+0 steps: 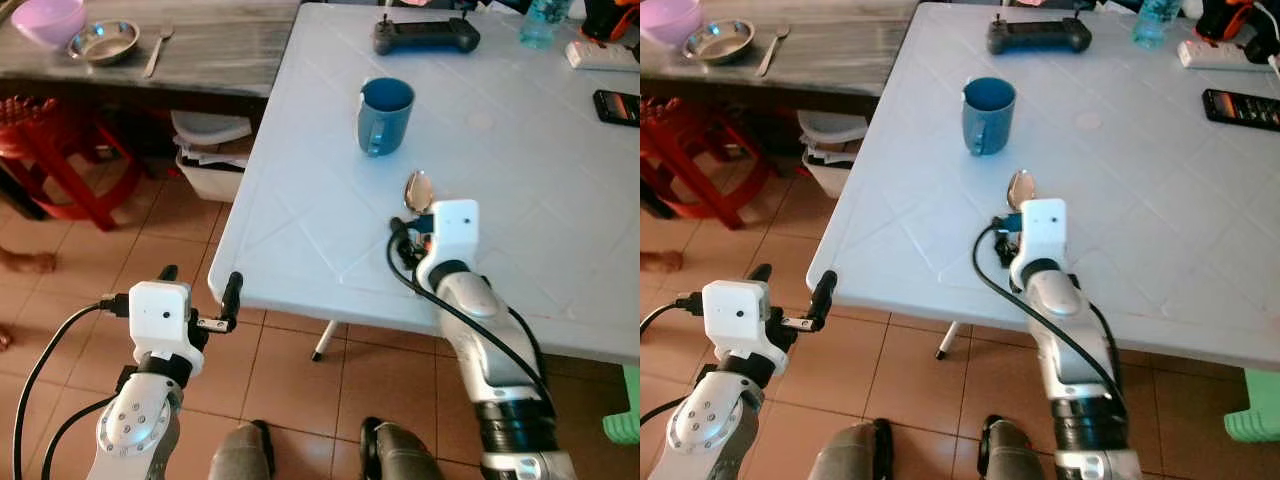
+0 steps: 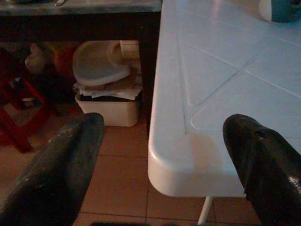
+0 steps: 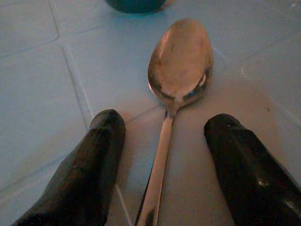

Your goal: Setting the table

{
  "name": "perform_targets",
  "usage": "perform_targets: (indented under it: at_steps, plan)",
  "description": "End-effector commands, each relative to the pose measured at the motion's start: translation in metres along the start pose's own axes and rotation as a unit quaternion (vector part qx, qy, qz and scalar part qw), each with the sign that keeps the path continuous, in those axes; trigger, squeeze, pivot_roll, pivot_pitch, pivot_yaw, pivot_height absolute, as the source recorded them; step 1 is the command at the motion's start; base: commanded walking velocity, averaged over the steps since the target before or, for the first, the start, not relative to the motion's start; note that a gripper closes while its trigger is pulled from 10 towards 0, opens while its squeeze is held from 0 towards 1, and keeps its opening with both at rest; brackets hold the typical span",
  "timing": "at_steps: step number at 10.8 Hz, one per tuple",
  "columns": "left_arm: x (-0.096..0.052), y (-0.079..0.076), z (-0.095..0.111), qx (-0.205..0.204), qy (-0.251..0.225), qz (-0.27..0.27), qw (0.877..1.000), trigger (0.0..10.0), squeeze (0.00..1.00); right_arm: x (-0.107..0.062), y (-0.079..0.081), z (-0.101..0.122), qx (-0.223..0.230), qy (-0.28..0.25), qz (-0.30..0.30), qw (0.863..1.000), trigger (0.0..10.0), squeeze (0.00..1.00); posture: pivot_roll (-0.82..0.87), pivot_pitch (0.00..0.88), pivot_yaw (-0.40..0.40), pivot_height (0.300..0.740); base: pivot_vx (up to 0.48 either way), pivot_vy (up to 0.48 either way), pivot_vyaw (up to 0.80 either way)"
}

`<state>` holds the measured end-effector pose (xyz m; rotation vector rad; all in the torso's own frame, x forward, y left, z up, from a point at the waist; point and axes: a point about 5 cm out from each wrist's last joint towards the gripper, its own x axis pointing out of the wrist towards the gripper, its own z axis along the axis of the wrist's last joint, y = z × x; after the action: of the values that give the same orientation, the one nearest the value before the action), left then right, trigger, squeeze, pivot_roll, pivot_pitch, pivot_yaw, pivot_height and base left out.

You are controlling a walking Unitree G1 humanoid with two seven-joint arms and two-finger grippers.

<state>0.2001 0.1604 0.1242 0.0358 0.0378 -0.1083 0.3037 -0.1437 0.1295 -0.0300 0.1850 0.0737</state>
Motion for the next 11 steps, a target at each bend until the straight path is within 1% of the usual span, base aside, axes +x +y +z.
perform_targets:
  at_steps: [1,2,3,4,5,6,7,8,9,10,11]
  plan:
    - [-0.002,0.0,-0.001,0.001,0.006,-0.006,1.0,10.0,0.0,-0.007,-0.006,-0.028,0.006,0.074,-0.009,0.997,0.0,0.0,0.11,0.236,0.025,0.74,0.0,0.0,0.0]
    - [-0.001,-0.001,-0.002,0.001,0.009,-0.01,1.0,10.0,0.0,-0.011,-0.006,-0.028,0.002,0.075,-0.007,0.997,10.0,0.0,0.1,0.236,0.025,0.74,0.0,0.0,0.0]
    - [0.0,-0.002,-0.002,0.0,0.01,-0.012,1.0,10.0,0.0,-0.013,-0.008,-0.03,0.009,0.083,-0.013,0.996,10.0,0.0,0.1,0.235,0.025,0.74,0.0,0.0,0.0]
    - [0.001,-0.002,-0.002,0.0,0.008,-0.012,1.0,10.0,0.0,-0.008,-0.012,-0.032,0.026,0.095,-0.018,0.995,5.2,0.0,0.1,0.234,0.027,0.74,0.0,0.0,0.0]
    - [0.003,-0.002,-0.001,-0.001,0.007,-0.013,1.0,10.0,0.0,0.0,-0.012,-0.029,0.036,0.101,-0.014,0.994,0.0,0.0,0.1,0.233,0.028,0.74,0.0,0.0,0.0]
    - [0.003,-0.002,-0.001,0.0,0.006,-0.013,1.0,10.0,0.0,0.004,-0.012,-0.029,0.043,0.113,-0.012,0.993,0.0,0.0,0.11,0.232,0.024,0.74,0.0,0.0,0.0]
    - [0.002,-0.001,-0.002,0.003,0.007,-0.011,1.0,10.0,0.0,0.003,-0.015,-0.034,0.051,0.124,-0.021,0.991,0.0,0.0,0.11,0.231,0.021,0.74,0.0,0.0,0.0]
    - [0.0,0.0,-0.003,0.004,0.011,-0.01,1.0,10.0,0.0,-0.004,-0.017,-0.045,0.061,0.144,-0.032,0.987,0.0,0.0,0.11,0.233,0.025,0.74,0.0,0.0,0.0]
    - [0.0,0.0,-0.004,0.004,0.012,-0.01,1.0,10.0,0.0,-0.007,-0.017,-0.049,0.068,0.152,-0.035,0.985,0.0,0.0,0.11,0.235,0.027,0.74,0.0,0.0,0.0]
    - [-0.001,-0.002,-0.005,0.006,0.018,-0.016,1.0,10.0,0.0,-0.013,-0.014,-0.056,0.071,0.16,-0.036,0.984,0.0,0.0,0.11,0.24,0.035,0.74,0.0,0.0,0.0]
    - [-0.001,-0.001,-0.005,0.008,0.019,-0.021,1.0,10.0,0.0,-0.017,-0.016,-0.059,0.073,0.156,-0.047,0.984,0.0,0.0,0.11,0.242,0.037,0.74,0.0,0.0,0.0]
